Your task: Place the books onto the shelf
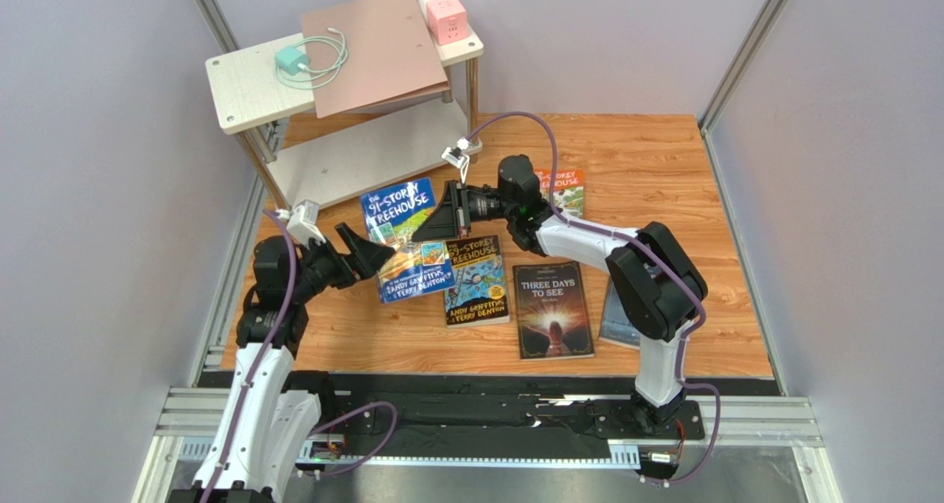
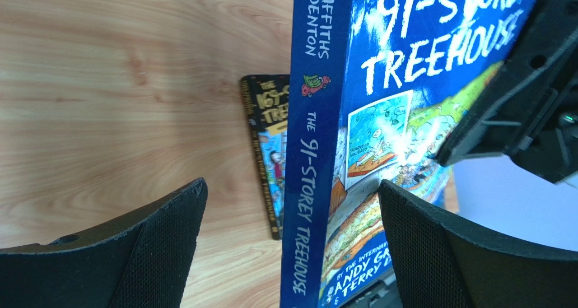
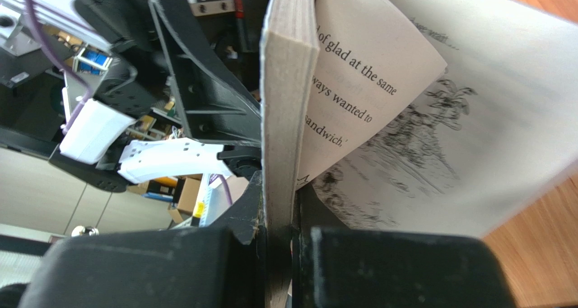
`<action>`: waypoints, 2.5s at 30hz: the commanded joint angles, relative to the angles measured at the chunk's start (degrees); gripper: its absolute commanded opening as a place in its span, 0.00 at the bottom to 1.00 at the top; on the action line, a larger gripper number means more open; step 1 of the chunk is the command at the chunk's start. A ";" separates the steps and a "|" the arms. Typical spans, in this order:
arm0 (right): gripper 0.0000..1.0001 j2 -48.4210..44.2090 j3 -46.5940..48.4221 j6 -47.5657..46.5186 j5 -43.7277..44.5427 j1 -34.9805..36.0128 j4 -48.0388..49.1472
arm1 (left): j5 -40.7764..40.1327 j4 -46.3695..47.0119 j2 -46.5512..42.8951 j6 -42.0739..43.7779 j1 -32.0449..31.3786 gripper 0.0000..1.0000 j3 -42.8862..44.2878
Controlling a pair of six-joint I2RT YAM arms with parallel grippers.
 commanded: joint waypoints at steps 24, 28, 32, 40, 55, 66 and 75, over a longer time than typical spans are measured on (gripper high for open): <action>0.37 2.62 8.53 -1.29 3.75 -1.96 -1.93 | 4.92 13.05 -3.38 -5.31 -3.94 0.00 -4.27; 0.78 -2.65 3.60 -12.00 12.18 -3.27 -13.96 | 3.60 14.89 1.61 -5.84 -3.94 0.00 -2.17; 0.96 -10.28 -0.88 -20.54 23.33 -4.16 -28.19 | 5.00 22.16 8.74 -6.53 -3.94 0.00 1.61; 1.00 -27.17 -15.29 -26.09 37.24 -4.86 -35.25 | 9.83 43.96 28.68 -16.62 -3.94 0.00 5.84; 1.00 -51.17 -29.10 -26.96 44.10 -4.77 -43.34 | 17.04 89.25 74.04 -47.14 -4.29 0.00 27.97; 1.00 -51.01 -29.45 -28.64 44.02 -4.86 -45.01 | 11.95 68.70 83.90 -41.44 -4.91 0.00 46.43; 1.00 -49.95 -28.66 -30.39 43.67 -4.95 -46.07 | 8.26 56.82 87.68 -37.04 -5.61 0.00 53.21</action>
